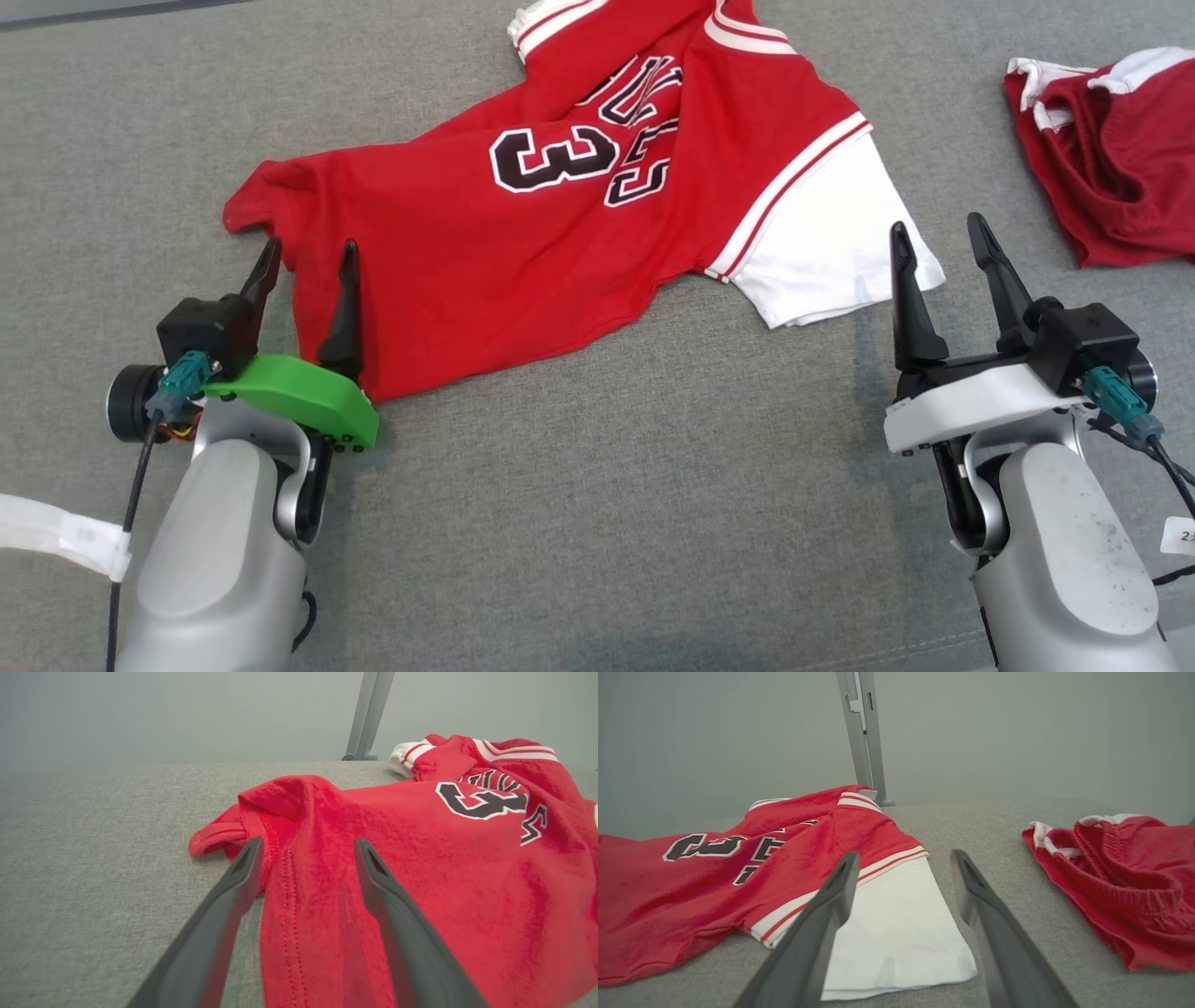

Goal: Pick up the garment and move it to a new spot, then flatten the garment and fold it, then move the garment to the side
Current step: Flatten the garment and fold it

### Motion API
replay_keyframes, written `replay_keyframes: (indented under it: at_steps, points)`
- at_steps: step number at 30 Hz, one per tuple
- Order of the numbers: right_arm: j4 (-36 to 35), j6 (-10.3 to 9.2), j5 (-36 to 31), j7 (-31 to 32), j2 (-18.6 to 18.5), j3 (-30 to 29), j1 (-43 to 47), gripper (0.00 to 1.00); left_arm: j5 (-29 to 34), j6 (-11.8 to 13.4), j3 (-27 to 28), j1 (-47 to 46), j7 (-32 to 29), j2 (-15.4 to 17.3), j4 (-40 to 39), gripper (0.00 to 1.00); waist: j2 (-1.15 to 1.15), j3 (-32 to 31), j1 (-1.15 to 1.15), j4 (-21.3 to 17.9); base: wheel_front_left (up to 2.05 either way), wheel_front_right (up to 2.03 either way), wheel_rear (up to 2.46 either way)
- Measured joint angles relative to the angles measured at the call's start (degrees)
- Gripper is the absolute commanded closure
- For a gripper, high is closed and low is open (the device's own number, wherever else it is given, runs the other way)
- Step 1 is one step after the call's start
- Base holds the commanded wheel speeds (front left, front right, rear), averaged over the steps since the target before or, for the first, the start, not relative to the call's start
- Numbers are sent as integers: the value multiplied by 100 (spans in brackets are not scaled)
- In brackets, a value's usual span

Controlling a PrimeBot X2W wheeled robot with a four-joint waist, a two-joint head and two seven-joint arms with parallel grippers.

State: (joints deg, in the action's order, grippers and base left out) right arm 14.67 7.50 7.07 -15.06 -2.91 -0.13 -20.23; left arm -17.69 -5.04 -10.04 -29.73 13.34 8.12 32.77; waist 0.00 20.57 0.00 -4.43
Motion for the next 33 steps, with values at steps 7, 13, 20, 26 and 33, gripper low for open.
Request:
replay_keyframes:
  at_steps: [7,13,20,26,33]
  points:
    - [-22,0,42,0,1,51,2,0,-15,-9,15,-506,60,75,727,59,0,140,0,-163,0,0,0]
    - [-73,0,43,1,1,24,8,0,8,-34,2,-696,135,82,877,100,0,192,0,-212,0,0,0]
    - [-102,0,86,0,2,37,17,0,34,-44,105,-706,166,34,403,100,0,198,0,-172,0,0,0]
    - [-141,0,144,0,2,111,-18,0,88,-42,175,-940,168,164,310,100,0,330,0,-191,0,0,0]
    - [-144,0,202,0,2,164,-118,0,102,-24,196,-1511,82,307,784,100,0,517,0,-322,0,0,0]
